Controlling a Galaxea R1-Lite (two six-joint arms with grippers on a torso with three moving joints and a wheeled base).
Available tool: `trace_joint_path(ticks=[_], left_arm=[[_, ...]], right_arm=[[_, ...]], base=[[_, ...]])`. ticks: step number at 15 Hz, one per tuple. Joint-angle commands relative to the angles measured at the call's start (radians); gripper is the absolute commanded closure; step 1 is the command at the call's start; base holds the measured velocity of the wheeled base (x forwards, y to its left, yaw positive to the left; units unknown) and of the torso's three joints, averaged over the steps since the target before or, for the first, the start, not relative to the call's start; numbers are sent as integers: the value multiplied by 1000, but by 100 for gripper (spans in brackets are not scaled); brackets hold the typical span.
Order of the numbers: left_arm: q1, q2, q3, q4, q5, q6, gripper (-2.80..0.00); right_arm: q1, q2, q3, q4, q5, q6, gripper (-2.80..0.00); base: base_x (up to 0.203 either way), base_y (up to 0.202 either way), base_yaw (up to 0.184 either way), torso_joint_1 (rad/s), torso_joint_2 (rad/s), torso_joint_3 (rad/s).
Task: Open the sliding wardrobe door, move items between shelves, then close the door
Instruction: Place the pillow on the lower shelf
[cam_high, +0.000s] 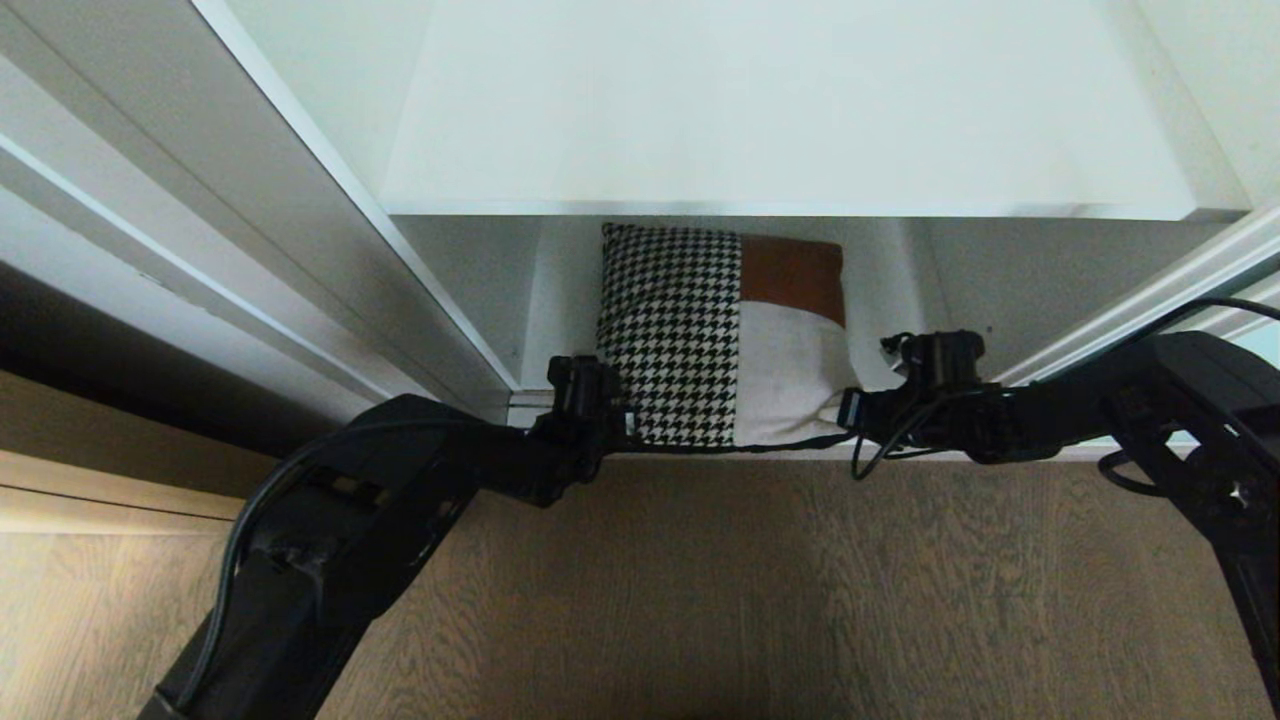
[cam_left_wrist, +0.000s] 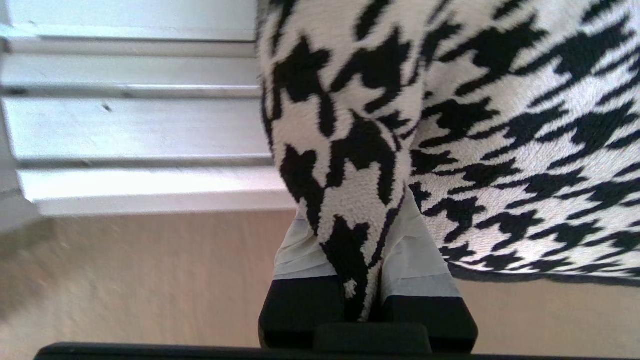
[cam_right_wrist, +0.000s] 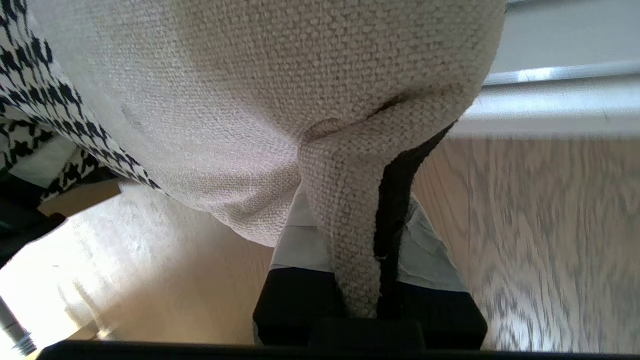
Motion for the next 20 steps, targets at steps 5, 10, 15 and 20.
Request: trace_joint_path(ticks=[5, 10, 15, 20], left_arm=[[8, 43, -62, -17, 10, 41, 0], [12, 74, -67, -102, 34, 87, 0], [21, 68, -71, -138, 52, 89, 0], [25, 67, -71, -171, 53, 88, 0]], right_arm=[[3, 50, -85, 53, -5, -39, 0], [-10, 113, -201, 54, -58, -40, 0], [-9, 122, -250, 48, -93, -39, 0], [-7, 122, -285, 56, -90, -41, 0]], base=[[0, 0, 0, 0, 0, 0], [0, 0, 0, 0, 0, 0], [0, 0, 0, 0, 0, 0], [0, 0, 0, 0, 0, 0]])
